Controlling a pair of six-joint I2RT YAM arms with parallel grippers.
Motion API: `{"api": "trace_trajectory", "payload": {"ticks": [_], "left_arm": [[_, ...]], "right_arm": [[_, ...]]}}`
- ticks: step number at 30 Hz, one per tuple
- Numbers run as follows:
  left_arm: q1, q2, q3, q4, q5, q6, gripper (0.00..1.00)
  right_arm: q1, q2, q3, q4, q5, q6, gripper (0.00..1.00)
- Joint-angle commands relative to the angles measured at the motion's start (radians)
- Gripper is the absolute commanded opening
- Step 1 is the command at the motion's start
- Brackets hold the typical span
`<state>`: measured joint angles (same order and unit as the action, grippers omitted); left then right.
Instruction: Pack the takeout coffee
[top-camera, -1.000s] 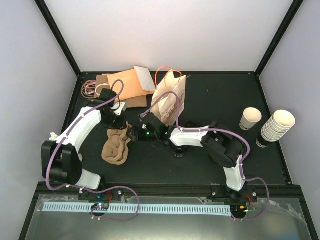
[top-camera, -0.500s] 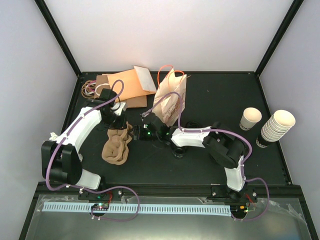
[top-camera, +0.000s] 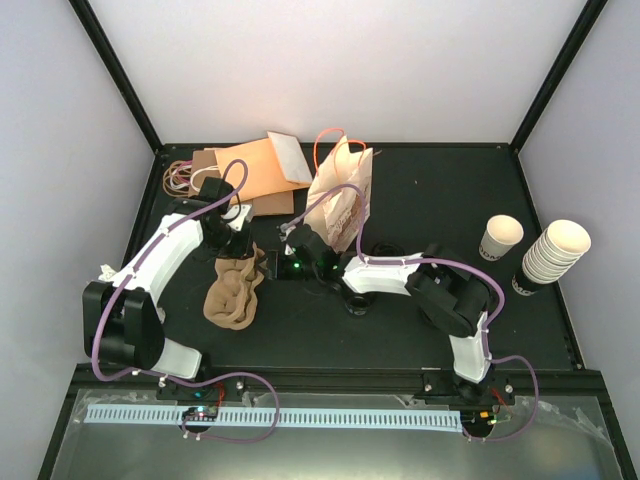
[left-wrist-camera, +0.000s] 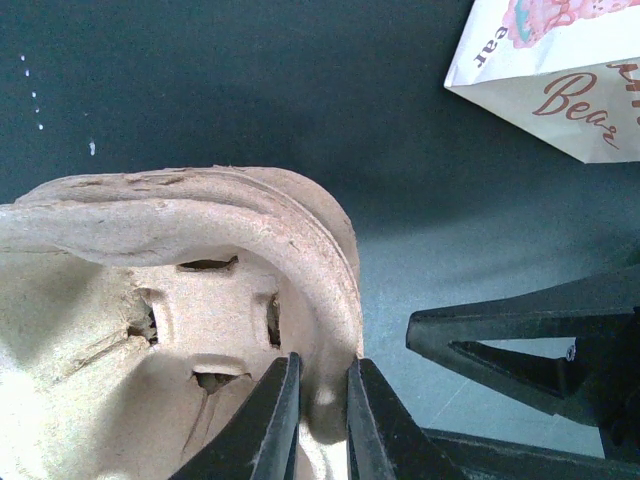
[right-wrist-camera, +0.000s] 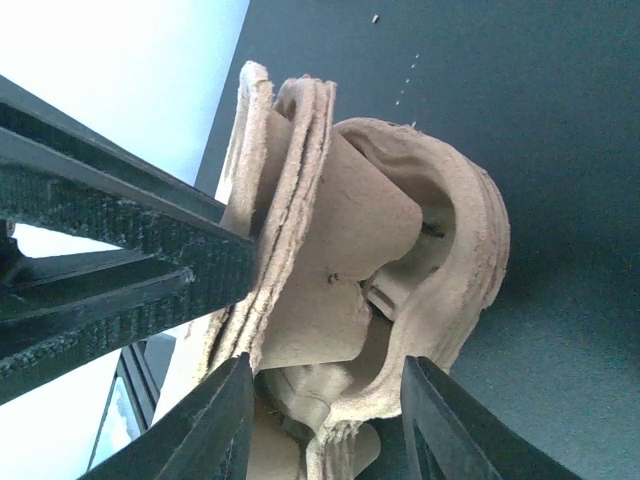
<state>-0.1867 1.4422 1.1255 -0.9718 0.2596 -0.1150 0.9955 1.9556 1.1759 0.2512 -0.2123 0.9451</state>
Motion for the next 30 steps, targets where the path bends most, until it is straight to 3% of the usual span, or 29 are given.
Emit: {"api": "trace_trajectory", "payload": {"ticks": [1, 30], "left_arm": [[0.001, -0.002, 0.017, 0.016, 0.026, 0.006, 0.02], [0.003, 0.0, 0.017, 0.022, 0.039, 0.005, 0.02]], "right_arm": [[0.003, -0.005, 0.022, 0.042, -0.022, 0.011, 0.43], [0.002, 0.049, 0.06, 0.039, -0.053, 0.039, 0.37]]}}
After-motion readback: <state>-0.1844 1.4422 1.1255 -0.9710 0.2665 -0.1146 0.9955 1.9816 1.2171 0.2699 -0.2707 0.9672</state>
